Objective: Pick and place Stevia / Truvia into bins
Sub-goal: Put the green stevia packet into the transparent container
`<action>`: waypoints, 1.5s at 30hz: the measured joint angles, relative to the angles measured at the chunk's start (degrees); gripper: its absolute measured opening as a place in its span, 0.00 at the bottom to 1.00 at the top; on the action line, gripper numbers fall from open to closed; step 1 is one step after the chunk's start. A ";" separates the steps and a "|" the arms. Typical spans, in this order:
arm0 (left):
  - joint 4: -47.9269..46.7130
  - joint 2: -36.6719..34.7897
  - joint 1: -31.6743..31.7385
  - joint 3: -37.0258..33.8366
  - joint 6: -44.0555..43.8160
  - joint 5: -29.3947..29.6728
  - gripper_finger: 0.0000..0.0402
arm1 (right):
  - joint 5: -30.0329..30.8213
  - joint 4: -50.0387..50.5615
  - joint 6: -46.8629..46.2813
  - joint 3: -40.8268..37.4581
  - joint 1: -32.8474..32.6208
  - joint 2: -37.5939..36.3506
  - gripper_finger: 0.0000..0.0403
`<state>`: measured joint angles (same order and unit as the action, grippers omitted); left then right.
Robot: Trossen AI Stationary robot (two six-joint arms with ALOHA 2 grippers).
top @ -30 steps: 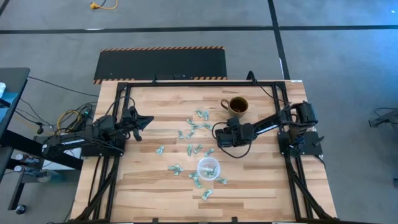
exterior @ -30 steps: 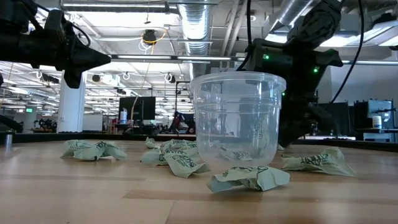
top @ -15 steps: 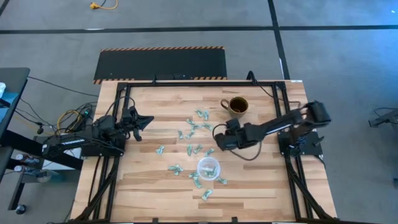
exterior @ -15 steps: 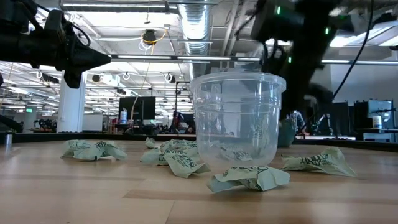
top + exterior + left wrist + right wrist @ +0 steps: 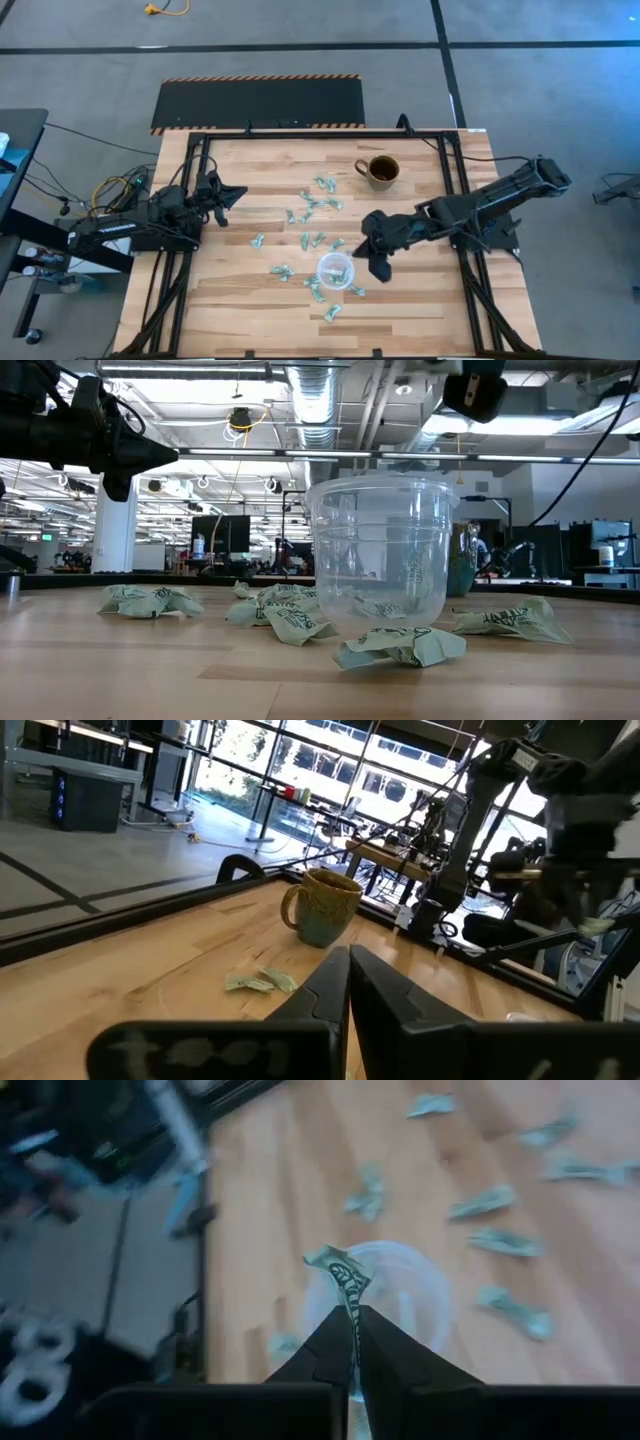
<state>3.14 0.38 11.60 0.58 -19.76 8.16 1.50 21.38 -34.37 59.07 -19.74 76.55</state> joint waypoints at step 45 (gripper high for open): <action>0.24 0.00 0.00 0.00 -6.31 2.21 0.00 | 28.77 0.69 -17.71 -8.20 -23.69 7.73 0.39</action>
<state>3.38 0.38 11.60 0.58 -26.06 10.37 30.27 22.07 -52.07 50.87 -43.43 84.28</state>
